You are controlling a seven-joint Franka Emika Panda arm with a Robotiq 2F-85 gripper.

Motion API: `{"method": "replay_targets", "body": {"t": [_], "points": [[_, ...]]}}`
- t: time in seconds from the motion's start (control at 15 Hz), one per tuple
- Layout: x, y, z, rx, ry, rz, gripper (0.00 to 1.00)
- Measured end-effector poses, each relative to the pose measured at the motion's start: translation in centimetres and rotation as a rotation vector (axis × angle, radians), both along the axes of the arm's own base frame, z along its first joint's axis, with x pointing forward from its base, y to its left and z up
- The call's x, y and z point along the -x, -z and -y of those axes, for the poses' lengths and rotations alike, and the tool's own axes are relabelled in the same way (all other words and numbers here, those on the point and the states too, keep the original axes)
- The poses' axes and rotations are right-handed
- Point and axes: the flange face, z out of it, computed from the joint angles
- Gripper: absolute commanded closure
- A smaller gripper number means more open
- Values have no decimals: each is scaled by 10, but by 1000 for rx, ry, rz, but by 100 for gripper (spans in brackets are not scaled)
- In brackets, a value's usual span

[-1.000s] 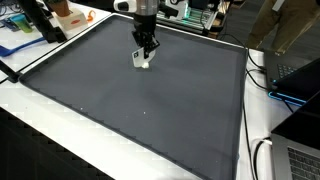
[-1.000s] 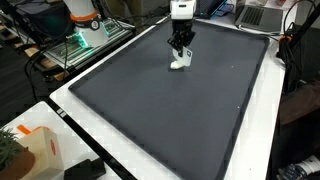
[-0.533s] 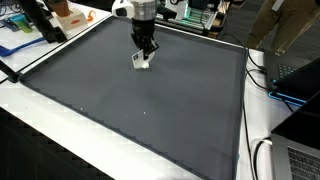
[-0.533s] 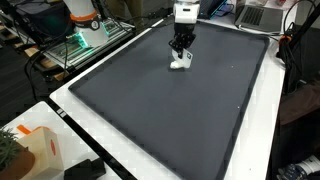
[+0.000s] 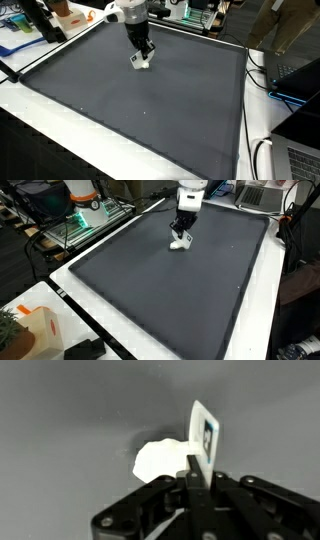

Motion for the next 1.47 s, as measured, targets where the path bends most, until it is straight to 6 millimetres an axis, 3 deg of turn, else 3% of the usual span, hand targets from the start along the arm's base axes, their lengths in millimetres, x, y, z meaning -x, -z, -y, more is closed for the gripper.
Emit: {"method": "replay_targets", "body": {"t": [0.47,0.8,1.47], "points": [[-8,2,11,-77,-40,-98,99],[0,6,9,-97,-46,-214,99],[-6,2,5,-82,-37,-134,99]]}}
